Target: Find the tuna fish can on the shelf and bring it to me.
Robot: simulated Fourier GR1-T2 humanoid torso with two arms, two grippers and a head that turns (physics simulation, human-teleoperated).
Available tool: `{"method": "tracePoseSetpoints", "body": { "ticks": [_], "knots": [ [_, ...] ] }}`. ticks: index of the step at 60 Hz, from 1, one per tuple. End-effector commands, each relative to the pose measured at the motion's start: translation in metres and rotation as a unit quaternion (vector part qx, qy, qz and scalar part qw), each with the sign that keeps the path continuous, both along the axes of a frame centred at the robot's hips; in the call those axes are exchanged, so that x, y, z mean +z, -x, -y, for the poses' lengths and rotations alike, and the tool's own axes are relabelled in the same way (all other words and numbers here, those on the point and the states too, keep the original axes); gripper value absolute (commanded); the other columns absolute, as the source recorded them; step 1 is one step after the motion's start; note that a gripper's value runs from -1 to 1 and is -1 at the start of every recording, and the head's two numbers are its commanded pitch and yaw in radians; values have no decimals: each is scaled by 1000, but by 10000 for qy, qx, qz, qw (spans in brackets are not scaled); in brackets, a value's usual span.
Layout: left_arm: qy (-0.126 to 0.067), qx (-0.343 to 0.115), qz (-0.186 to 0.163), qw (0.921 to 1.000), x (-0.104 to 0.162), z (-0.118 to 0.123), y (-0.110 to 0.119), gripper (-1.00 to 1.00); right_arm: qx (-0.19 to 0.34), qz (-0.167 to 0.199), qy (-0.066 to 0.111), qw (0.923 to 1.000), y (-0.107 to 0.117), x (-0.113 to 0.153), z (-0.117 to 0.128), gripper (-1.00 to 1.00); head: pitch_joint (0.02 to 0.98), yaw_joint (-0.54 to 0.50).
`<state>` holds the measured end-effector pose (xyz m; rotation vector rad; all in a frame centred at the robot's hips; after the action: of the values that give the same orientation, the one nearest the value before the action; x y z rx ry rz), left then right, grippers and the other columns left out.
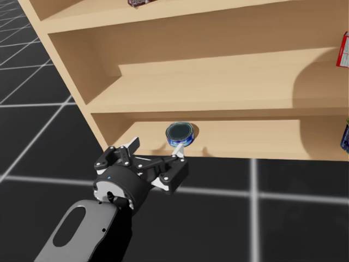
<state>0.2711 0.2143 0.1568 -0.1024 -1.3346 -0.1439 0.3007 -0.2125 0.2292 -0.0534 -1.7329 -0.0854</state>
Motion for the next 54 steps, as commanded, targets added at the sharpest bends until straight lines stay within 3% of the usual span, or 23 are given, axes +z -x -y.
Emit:
{"method": "tracePoseSetpoints", "body": {
  "ticks": [1, 35, 54],
  "knots": [
    [25, -129, -159, 9998, -8, 12, -24, -1000, -4, -12, 6, 10000, 0, -1, 0, -1000, 760, 289],
    [-184, 99, -322, 9993, -32, 16, -84, -1000, -9, -1, -9, 10000, 0, 0, 1, -1000, 768, 274],
    [22, 8, -755, 9971, -45, 18, -101, -1000, -26, 11, -26, 10000, 0, 0, 2, -1000, 767, 267]
  ]
}}
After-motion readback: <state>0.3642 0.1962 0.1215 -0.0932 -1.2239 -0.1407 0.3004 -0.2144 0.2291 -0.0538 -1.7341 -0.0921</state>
